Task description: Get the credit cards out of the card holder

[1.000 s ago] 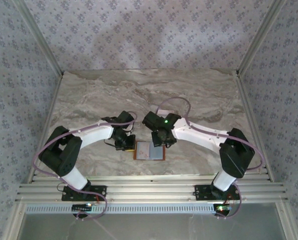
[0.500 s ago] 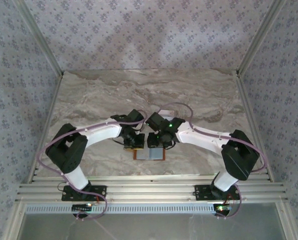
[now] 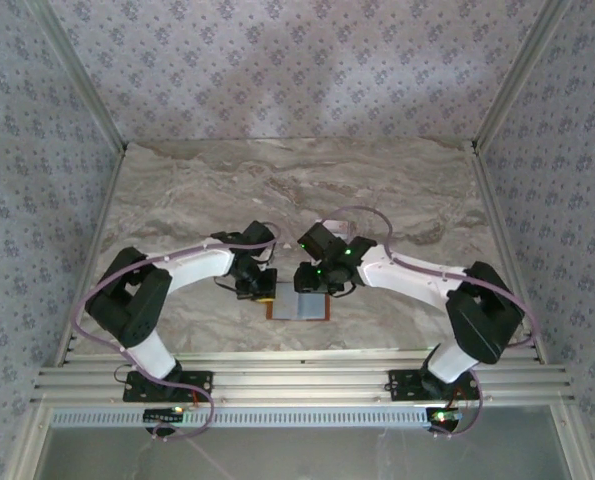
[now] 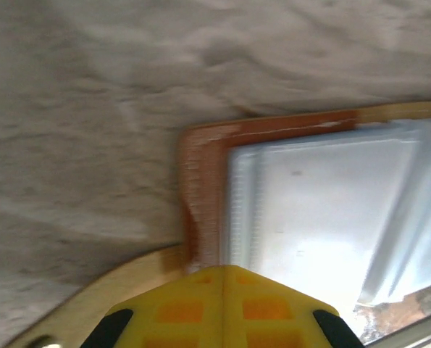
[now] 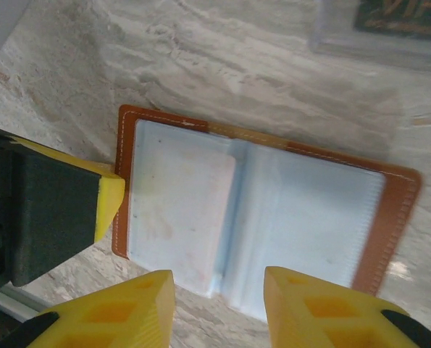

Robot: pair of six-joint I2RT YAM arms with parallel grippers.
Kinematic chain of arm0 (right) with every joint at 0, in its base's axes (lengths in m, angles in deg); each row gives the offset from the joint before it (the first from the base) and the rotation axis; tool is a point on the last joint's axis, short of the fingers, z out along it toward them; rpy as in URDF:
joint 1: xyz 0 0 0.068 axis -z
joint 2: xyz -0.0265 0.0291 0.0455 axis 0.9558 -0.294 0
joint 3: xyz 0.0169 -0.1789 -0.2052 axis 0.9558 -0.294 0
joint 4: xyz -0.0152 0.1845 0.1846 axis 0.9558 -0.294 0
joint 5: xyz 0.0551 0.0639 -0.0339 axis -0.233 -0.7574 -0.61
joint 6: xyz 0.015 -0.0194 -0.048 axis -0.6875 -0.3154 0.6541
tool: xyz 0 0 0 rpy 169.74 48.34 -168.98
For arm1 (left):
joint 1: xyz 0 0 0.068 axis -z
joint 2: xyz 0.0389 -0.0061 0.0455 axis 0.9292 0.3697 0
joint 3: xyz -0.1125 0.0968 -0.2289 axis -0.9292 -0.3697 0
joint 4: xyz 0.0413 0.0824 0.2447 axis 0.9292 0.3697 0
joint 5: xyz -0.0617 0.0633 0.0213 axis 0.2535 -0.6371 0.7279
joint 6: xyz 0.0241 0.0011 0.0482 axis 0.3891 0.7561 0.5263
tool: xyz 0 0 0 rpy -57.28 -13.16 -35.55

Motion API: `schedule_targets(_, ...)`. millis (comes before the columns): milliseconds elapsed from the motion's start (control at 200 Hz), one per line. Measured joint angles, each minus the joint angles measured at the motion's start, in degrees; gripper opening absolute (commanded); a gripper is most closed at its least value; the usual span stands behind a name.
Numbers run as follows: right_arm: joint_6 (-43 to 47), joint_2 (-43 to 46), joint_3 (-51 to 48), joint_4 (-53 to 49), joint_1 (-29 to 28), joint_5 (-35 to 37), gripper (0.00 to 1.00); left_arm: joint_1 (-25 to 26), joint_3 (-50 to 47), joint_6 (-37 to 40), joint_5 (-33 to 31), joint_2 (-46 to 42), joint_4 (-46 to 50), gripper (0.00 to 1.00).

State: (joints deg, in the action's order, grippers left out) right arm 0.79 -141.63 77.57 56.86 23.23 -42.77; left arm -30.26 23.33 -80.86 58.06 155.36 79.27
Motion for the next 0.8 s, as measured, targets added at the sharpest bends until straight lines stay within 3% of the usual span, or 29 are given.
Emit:
schedule_targets(475,-4.81,-12.39,1.6,14.25,-2.78,-8.7,0.35,-2.43,-2.97,0.63,2.51,-0.66,-2.58,0.07)
schedule_targets(800,-6.12,-13.35,1.6,15.69,-2.71,-10.05,0.3,-2.86,-3.8,0.63,3.21,-1.03,-3.52,0.07)
